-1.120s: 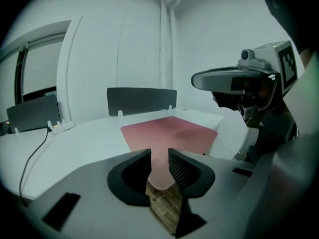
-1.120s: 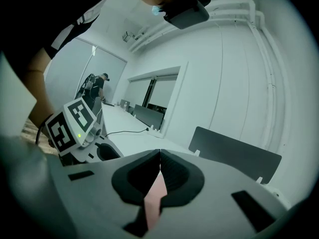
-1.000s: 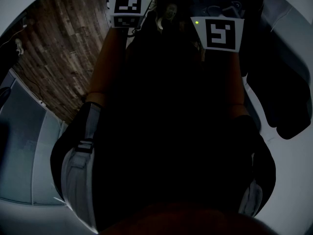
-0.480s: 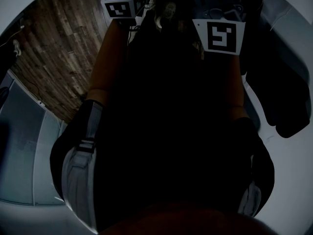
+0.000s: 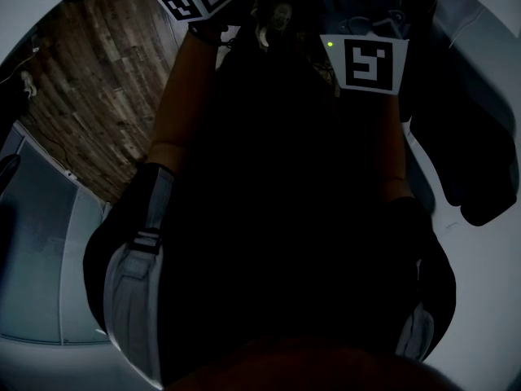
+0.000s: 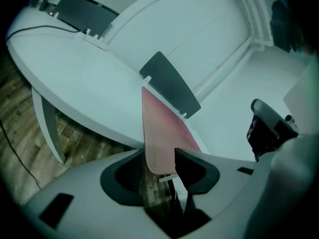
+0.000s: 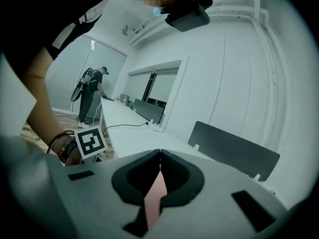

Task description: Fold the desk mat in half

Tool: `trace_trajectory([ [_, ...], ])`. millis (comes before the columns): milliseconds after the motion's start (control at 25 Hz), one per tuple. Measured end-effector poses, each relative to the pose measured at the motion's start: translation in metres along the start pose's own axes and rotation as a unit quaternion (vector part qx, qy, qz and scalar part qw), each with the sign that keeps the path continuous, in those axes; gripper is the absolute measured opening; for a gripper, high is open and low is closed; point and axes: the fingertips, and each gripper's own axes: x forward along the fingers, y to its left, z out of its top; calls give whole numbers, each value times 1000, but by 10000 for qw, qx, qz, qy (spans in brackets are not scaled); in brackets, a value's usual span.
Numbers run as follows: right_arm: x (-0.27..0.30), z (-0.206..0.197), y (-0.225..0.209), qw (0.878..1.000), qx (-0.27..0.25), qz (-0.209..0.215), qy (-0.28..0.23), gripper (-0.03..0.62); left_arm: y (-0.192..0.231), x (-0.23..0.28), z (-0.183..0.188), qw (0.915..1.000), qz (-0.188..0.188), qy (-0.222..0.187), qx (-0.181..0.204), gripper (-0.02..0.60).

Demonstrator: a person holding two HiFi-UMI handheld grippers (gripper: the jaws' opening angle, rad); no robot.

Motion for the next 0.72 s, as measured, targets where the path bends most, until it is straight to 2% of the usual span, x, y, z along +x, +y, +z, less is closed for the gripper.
trace_trajectory([
  [80, 2, 1, 0, 10000, 3, 4, -8, 29, 3, 2, 0, 9996, -80, -53, -278, 193],
  [280, 5, -1, 2, 10000, 15, 54, 5, 29, 15, 10, -8, 9987, -17, 70, -513, 193],
  [480, 2, 2, 3, 9999, -59, 123, -10, 29, 10, 15, -10, 9932, -322, -63, -1120, 193],
  [640, 2, 5, 4, 9999, -99, 128, -30, 29, 7, 20, -14, 9891, -537, -16, -1373, 192],
  [680, 3, 4, 3, 9999, -95, 128, -26, 29, 7, 22, -15, 9880, -571, -9, -1435, 187],
  [720, 3, 4, 3, 9999, -93, 127, -21, 29, 8, 23, -16, 9866, -587, -19, -1524, 149],
])
